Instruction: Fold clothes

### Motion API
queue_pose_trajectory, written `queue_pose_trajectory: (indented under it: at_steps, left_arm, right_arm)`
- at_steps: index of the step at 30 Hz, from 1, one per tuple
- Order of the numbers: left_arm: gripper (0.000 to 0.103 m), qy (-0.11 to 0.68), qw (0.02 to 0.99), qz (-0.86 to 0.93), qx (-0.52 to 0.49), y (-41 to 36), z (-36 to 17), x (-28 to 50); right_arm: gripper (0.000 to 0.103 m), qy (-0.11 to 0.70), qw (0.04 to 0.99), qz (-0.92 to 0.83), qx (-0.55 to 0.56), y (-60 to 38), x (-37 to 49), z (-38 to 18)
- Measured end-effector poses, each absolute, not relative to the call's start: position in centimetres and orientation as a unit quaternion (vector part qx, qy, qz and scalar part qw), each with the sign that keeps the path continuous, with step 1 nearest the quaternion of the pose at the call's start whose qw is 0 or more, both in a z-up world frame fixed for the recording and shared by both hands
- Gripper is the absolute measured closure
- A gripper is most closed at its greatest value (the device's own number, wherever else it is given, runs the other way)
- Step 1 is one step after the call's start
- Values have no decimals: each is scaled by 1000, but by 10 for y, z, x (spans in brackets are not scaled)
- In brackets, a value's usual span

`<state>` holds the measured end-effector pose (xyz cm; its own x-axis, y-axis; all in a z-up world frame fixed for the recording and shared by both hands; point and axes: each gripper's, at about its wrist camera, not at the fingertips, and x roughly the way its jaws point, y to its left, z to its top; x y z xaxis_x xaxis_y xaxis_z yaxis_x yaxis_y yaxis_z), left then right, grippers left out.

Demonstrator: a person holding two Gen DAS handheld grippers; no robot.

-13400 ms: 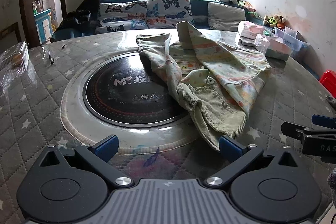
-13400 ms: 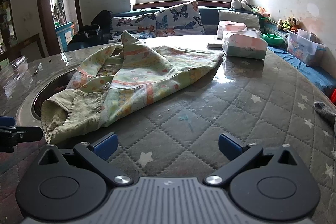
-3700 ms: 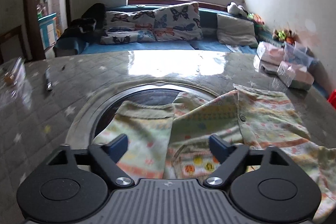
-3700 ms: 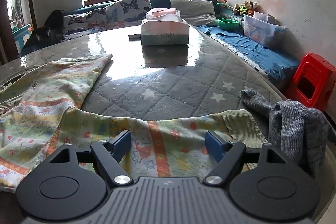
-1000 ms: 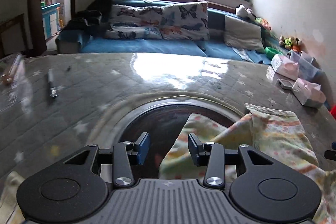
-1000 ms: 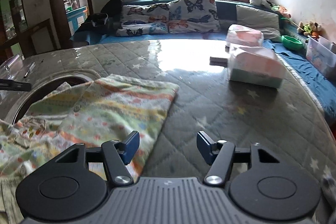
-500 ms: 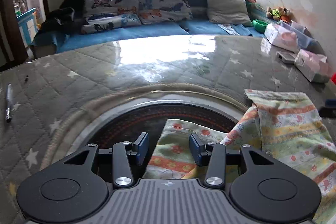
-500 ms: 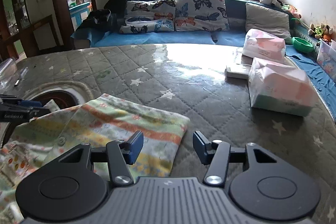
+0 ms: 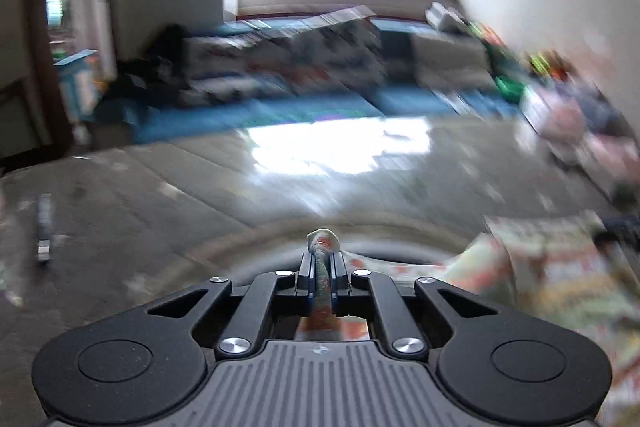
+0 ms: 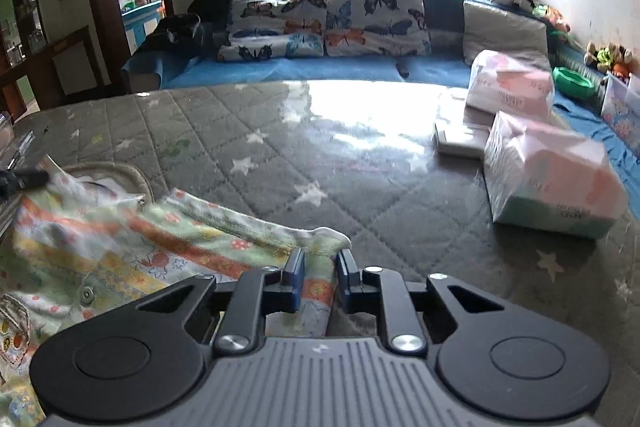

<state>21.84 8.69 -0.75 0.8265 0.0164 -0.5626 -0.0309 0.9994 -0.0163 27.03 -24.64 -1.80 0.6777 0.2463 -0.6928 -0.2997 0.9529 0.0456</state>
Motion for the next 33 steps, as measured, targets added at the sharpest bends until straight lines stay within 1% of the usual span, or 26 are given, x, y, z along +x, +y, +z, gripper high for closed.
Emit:
queue_pose_trajectory:
  at_steps: [2, 4, 6, 10, 12, 14, 15, 16, 17, 19, 23, 30, 32, 33]
  left_arm:
    - [94, 283, 958, 25, -32, 95, -6, 218]
    - [93, 298, 954, 24, -37, 100, -10, 224]
    - [91, 308, 950, 25, -35, 102, -15, 229]
    - [90, 319, 947, 25, -29, 102, -24, 235]
    - [88, 321, 946, 28, -33, 103, -25, 235]
    - [78, 323, 945, 32, -40, 105, -24, 234]
    - [68, 323, 945, 33, -44, 106, -22, 232]
    - [61, 318, 946, 32, -47, 108, -18, 227]
    - [60, 313, 948, 30, -47, 108, -14, 222]
    - [59, 311, 949, 18, -45, 107, -7, 212]
    - [59, 324, 945, -23, -44, 97, 0, 186]
    - [59, 361, 929, -81, -26, 76, -7, 132]
    - [59, 364, 927, -92, -21, 71, -9, 115]
    - [57, 366, 925, -98, -18, 69, -10, 107]
  right_arm:
    - [85, 374, 915, 148, -34, -246, 274, -19]
    - [83, 378, 914, 145, -29, -245, 279, -22]
    - [82, 379, 914, 145, -25, -245, 281, -23]
    - [82, 377, 914, 144, -45, -240, 285, -25]
    - [78, 375, 915, 139, -51, -239, 288, -24]
    - [76, 372, 917, 132, -52, -238, 289, -22]
    - [76, 369, 919, 130, -53, -238, 288, -19]
    - [74, 366, 919, 133, -53, -238, 285, -16]
    - [70, 365, 919, 139, -53, -237, 282, -14]
    - [65, 363, 917, 157, -55, -234, 273, -8]
    - [63, 371, 906, 194, -63, -223, 250, -7]
    - [59, 376, 889, 244, -92, -203, 201, -10]
    - [52, 375, 884, 258, -102, -197, 185, -10]
    - [52, 374, 882, 265, -107, -194, 177, -10]
